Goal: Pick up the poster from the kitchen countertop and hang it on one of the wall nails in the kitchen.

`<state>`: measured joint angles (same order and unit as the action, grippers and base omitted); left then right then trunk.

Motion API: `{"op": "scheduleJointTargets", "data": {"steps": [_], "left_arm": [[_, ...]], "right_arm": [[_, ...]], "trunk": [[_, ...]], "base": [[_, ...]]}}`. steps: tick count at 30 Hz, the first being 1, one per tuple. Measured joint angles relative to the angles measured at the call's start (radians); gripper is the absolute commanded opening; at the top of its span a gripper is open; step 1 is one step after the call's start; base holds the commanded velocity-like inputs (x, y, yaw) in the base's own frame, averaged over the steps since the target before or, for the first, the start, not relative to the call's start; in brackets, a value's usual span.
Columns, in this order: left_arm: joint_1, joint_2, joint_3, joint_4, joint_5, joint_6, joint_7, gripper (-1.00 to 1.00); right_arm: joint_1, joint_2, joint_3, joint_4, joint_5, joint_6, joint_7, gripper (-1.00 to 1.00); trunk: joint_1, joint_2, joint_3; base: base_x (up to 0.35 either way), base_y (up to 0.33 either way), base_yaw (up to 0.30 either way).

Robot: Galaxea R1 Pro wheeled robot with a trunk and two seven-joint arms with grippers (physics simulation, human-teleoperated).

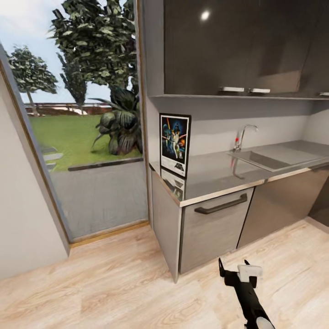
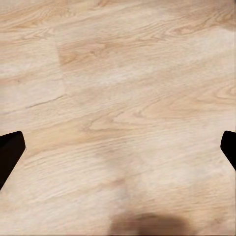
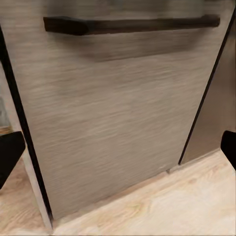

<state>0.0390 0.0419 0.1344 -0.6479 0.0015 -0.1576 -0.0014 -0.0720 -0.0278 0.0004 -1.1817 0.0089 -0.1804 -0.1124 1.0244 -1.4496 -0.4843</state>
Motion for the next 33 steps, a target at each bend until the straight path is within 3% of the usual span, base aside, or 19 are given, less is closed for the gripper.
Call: {"op": "scheduleJointTargets", "data": {"steps": [4,6,7,13,14,15,16,18,21,23,33], "left_arm": [[0.000,0.000,0.000,0.000,0.000,0.000,0.000,1.00],[0.000,0.000,0.000,0.000,0.000,0.000,0.000,1.00],[0.000,0.000,0.000,0.000,0.000,0.000,0.000,1.00],[0.000,0.000,0.001,0.000,0.000,0.000,0.001,1.00],[0.000,0.000,0.013,-0.002,0.000,-0.001,0.001,1.00],[0.000,0.000,0.021,-0.002,0.000,-0.002,0.001,1.00],[0.000,0.000,0.038,-0.003,0.000,-0.002,0.000,1.00],[0.000,0.000,0.041,-0.004,0.000,-0.002,0.000,1.00],[0.000,0.000,0.044,-0.004,0.001,-0.002,0.000,1.00],[0.000,0.000,0.044,-0.005,0.001,-0.002,0.000,1.00],[0.000,-0.002,0.050,-0.008,0.002,-0.002,0.000,1.00]], "right_arm": [[0.000,-0.001,-0.002,-0.150,0.000,0.105,0.000,1.00],[-0.007,-0.002,-0.004,-0.253,0.000,0.196,-0.001,1.00],[-0.043,-0.020,-0.004,-0.330,0.000,0.287,0.002,1.00],[-0.128,-0.046,-0.005,-0.356,0.000,0.365,0.008,1.00],[-0.227,-0.058,-0.005,-0.360,-0.001,0.483,0.038,1.00],[-0.320,-0.064,-0.005,-0.361,0.000,0.512,0.053,1.00],[-0.382,-0.095,-0.003,-0.358,-0.002,0.576,0.132,1.00],[-0.407,-0.102,-0.003,-0.358,-0.004,0.595,0.170,1.00],[-0.462,-0.112,-0.003,-0.354,-0.005,0.635,0.330,1.00],[-0.479,-0.112,-0.003,-0.350,-0.004,0.642,0.381,1.00],[-0.509,-0.087,0.009,-0.188,-0.013,0.638,0.550,1.00]], "trunk": [[0.000,0.000,0.000],[0.000,0.000,0.000],[0.000,0.000,0.000],[0.000,0.000,0.000],[0.000,0.000,0.000],[0.000,0.000,0.000],[0.000,0.000,0.000],[0.000,0.000,0.000],[0.000,0.000,0.000],[0.000,0.000,0.000],[0.001,0.000,0.000]], "base": [[0.313,0.143,0.000],[0.332,0.035,0.000],[0.336,0.010,0.000],[0.335,-0.034,0.000],[0.327,-0.099,0.000],[0.320,-0.114,0.000],[0.318,-0.116,0.000],[0.313,-0.121,0.000],[0.279,-0.127,0.000],[0.179,-0.100,0.000],[0.034,-0.019,0.000]]}}
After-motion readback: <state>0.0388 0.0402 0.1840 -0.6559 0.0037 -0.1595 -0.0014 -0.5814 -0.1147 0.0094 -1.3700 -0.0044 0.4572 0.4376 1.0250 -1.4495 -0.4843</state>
